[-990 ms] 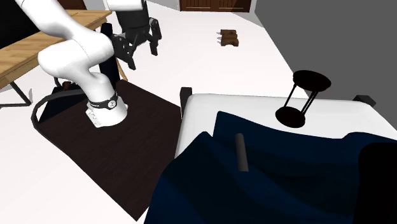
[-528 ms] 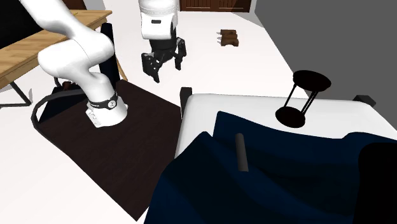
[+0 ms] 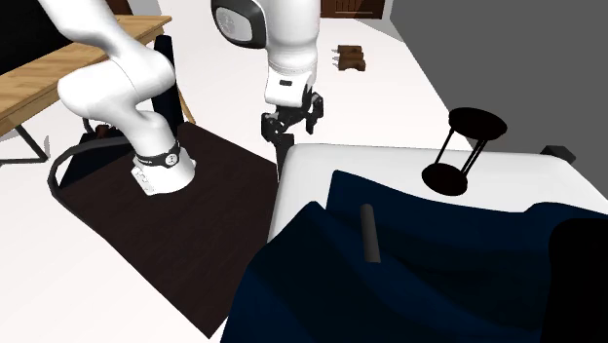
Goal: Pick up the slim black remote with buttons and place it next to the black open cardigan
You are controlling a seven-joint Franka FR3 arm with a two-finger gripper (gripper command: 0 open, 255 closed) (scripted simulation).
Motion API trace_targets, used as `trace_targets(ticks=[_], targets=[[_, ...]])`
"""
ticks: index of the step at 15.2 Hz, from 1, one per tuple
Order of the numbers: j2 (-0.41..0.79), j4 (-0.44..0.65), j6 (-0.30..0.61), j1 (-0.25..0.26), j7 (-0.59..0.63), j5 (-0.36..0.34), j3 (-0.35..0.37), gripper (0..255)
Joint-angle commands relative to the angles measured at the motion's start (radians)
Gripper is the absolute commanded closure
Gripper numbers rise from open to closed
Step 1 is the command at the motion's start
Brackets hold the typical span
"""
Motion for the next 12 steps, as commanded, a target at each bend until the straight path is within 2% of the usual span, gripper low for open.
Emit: trace_targets(ticks=[1, 6, 12], targets=[[0.079, 0.031, 0.051, -0.008, 0.066, -0.006, 0.018, 0], [0.289, 0.127, 0.169, -0.012, 0.235, -0.047, 0.044, 0], [0.539, 0.281, 0.269, 0.017, 0.427, -0.114, 0.021, 0]])
